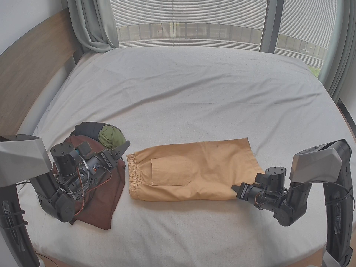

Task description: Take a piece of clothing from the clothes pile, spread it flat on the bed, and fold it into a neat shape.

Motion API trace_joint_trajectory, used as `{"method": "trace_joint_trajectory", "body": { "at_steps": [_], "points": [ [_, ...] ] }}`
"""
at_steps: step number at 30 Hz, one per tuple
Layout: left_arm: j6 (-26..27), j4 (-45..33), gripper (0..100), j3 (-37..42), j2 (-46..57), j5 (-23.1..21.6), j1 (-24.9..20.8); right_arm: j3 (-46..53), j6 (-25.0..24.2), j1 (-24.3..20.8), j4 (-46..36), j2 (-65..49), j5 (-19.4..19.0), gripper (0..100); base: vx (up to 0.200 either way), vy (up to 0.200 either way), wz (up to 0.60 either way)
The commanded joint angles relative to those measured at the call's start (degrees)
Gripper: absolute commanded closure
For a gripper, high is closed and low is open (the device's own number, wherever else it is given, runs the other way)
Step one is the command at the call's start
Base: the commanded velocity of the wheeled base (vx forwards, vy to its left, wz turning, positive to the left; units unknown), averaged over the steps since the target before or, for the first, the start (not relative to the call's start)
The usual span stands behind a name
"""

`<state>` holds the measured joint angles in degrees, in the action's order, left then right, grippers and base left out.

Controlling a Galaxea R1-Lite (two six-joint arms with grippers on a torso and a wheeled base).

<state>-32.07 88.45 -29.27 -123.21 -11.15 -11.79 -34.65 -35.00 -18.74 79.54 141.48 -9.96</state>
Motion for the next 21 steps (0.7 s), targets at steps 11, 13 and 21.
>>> {"method": "trace_joint_trajectory", "body": {
  "at_steps": [11, 13, 21],
  "points": [
    [-0.71, -0.04, 0, 0.00, -0.01, -0.01, -0.78, 14.96, 0.19, 1.77, 8.79, 1.07, 0.82, 100, 0.000, 0.000, 0.00],
    [-1.50, 0.05, 0, 0.09, 0.08, -0.01, -1.13, 14.87, 0.19, 1.69, 8.79, 1.16, 0.82, 100, 0.000, 0.000, 0.00],
    [-4.75, 0.05, 0, 0.44, 0.43, -0.62, -2.01, 15.22, 0.81, 1.42, 8.79, 1.25, 0.73, 0, 0.000, 0.000, 0.00]
  ]
}}
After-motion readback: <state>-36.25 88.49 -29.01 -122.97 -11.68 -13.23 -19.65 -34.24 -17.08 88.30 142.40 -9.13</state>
